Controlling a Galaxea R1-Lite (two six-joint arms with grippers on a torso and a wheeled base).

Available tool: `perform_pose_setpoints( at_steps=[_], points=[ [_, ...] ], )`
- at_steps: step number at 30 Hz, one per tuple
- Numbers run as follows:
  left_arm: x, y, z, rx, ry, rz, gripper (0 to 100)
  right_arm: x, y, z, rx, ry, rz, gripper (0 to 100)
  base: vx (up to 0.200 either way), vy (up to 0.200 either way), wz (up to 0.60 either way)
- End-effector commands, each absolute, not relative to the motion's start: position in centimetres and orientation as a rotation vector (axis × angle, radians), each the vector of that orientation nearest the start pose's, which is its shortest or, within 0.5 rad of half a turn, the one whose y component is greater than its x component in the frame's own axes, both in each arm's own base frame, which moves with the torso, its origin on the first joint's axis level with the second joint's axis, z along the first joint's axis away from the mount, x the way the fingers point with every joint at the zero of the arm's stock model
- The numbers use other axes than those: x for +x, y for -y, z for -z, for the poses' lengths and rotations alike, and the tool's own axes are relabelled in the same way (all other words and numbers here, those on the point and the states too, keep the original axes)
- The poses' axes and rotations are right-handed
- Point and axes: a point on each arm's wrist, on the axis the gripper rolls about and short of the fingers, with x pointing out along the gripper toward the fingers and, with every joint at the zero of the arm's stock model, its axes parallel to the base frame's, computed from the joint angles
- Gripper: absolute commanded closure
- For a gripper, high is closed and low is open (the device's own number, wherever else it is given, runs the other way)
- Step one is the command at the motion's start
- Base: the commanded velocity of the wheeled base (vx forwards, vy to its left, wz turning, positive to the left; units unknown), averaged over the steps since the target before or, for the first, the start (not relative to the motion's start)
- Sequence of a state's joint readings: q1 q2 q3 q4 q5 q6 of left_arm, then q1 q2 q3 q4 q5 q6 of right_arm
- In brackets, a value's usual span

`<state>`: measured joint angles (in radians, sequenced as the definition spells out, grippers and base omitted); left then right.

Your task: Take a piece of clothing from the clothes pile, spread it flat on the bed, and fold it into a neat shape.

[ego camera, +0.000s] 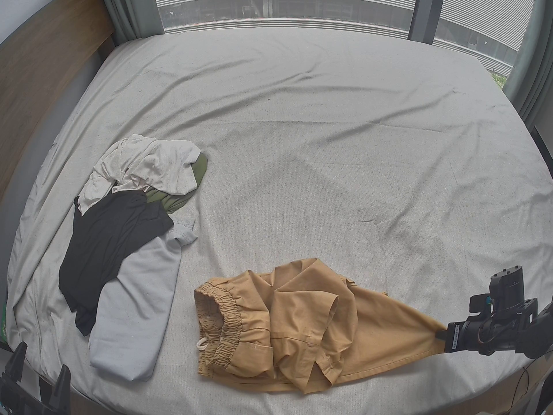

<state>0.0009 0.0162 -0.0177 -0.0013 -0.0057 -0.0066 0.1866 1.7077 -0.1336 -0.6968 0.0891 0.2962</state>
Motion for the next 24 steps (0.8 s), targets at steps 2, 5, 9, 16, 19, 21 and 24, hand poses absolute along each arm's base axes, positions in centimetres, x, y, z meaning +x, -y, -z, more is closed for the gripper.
perform_pose_setpoints(
  at_steps=[2,5,9,16,19,21,24],
  points=[
    [-2.3,0.0,-7.6,-0.006,0.002,0.005,0,17.6,-3.4,-4.3,0.236,-0.913,-0.117,100,0.0,0.0,0.0],
    [-2.3,0.0,-7.6,-0.006,0.002,0.005,0,17.5,-3.3,-4.3,0.236,-0.916,-0.115,100,0.0,0.0,0.0],
    [-2.3,0.0,-7.6,-0.006,0.002,0.005,0,17.1,-3.3,-4.1,0.236,-0.925,-0.114,0,0.0,0.0,0.0],
    [-2.3,0.0,-7.6,-0.008,0.002,0.005,0,16.9,-3.2,-5.3,0.257,-0.845,-0.125,0,0.0,0.0,0.0],
    [-2.3,0.0,-7.6,-0.006,0.002,0.005,0,16.2,-3.5,-7.3,0.258,-0.724,-0.168,0,0.0,0.0,0.0],
    [-2.3,0.0,-7.6,-0.006,0.002,0.005,0,15.8,-4.0,-8.7,0.253,-0.639,-0.219,0,0.0,0.0,0.0],
    [-2.3,0.0,-7.6,-0.006,0.002,0.005,0,15.6,-4.6,-10.2,0.251,-0.565,-0.268,0,0.0,0.0,0.0]
  ],
)
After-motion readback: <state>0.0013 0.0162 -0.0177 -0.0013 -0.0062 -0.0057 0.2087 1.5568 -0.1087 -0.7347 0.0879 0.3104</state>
